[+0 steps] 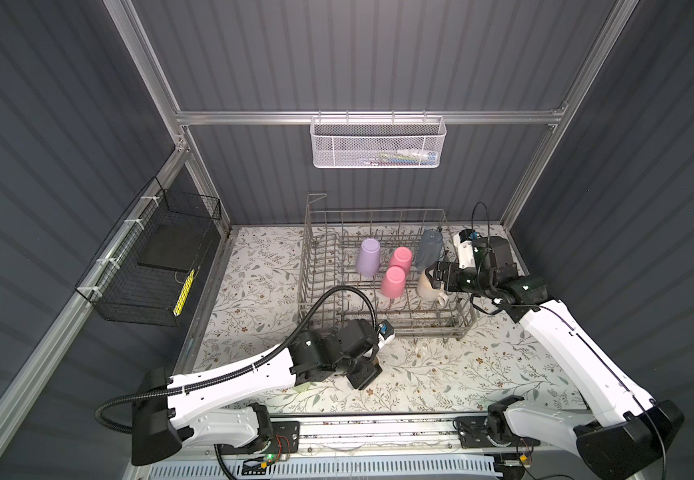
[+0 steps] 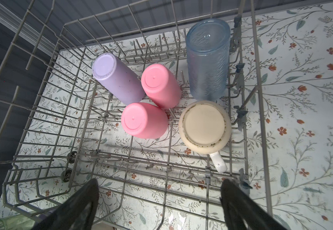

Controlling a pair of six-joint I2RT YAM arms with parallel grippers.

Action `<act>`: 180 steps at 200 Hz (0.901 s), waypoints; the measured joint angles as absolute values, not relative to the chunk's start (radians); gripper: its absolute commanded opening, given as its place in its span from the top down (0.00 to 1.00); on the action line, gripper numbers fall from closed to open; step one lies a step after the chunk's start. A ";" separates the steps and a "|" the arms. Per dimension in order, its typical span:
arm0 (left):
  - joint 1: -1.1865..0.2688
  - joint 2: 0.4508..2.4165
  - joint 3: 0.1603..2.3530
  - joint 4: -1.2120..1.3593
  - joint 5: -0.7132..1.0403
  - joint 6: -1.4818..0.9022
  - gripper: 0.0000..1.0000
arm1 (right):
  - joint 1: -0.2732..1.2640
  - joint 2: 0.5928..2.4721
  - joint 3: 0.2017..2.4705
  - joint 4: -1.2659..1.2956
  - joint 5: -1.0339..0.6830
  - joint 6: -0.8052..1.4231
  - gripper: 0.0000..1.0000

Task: Load the cups into the dish rack
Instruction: 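Reach the left gripper down to the beige cup on the table and grasp its rim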

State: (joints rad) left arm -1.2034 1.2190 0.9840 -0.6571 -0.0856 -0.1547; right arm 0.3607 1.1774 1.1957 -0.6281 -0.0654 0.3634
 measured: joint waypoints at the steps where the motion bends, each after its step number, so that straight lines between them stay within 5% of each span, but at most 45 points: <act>1: -1.203 1.221 0.984 -0.656 -0.086 -0.156 0.35 | 0.361 1.177 1.196 -0.628 -0.065 0.363 0.05; 114: -1.217 1.351 0.937 -0.607 -0.086 -0.196 0.45 | 0.356 1.187 1.174 -0.617 -0.094 0.367 0.05; 180: -1.225 1.409 0.937 -0.597 -0.065 -0.194 0.72 | 0.342 1.187 1.150 -0.601 -0.103 0.367 0.05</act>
